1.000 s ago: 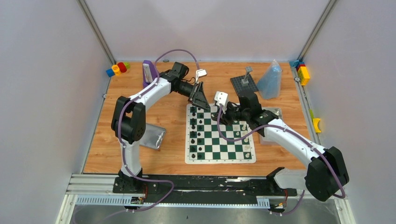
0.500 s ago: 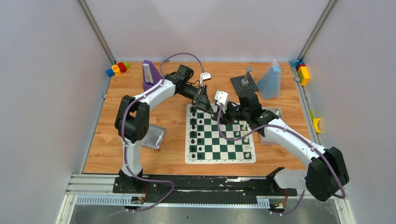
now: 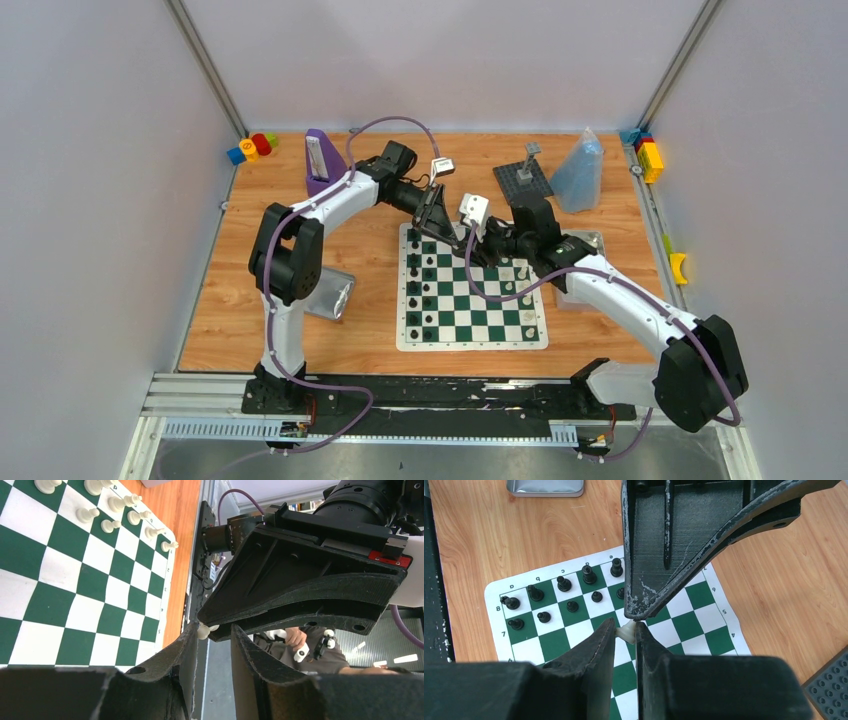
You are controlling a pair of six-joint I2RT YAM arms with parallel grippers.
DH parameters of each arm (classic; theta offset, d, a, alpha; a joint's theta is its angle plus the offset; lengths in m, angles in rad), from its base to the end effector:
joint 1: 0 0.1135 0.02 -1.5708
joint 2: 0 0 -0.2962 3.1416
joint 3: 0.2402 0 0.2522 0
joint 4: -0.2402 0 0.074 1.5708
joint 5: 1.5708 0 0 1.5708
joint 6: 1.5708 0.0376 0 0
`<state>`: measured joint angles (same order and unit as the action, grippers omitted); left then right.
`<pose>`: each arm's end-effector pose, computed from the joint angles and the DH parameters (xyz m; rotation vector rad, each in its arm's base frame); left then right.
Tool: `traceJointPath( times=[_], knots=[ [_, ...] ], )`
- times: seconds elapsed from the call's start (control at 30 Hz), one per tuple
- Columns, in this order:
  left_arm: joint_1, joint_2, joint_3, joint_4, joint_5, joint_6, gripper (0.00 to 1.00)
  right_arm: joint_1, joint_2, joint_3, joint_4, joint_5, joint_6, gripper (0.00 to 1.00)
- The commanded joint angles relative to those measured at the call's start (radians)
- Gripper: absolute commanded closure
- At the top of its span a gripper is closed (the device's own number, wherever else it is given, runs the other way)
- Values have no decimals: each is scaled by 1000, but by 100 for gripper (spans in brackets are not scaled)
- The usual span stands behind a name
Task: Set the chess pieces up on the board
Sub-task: Adjust the chess piece on the chessboard.
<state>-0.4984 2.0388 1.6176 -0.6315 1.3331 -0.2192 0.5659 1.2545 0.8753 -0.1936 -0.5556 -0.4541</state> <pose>0.3714 -0.2437 0.2605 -0.8138 -2.2636 1.9536 0.2145 0.1597 0.3026 -1.3047 1.6667 0.6592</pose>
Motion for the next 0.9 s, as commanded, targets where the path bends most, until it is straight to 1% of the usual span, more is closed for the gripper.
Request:
traceJointPath(
  times=[0.0,0.33,0.77,0.83,0.87],
  knots=[
    [-8,-2,3,15,54,-2,63,0,-21,25,54,12,10,100],
    [-8,0,-2,15,58,-2,75,0,-18,25,57,22,11,100],
    [-14,2,-3,19,54,-5,85,1,-15,24,60,29,14,99],
    [-17,3,-2,20,55,-6,87,0,-14,24,60,31,14,99],
    [-17,4,-2,22,56,-6,91,0,-13,24,60,34,14,97]
  ],
)
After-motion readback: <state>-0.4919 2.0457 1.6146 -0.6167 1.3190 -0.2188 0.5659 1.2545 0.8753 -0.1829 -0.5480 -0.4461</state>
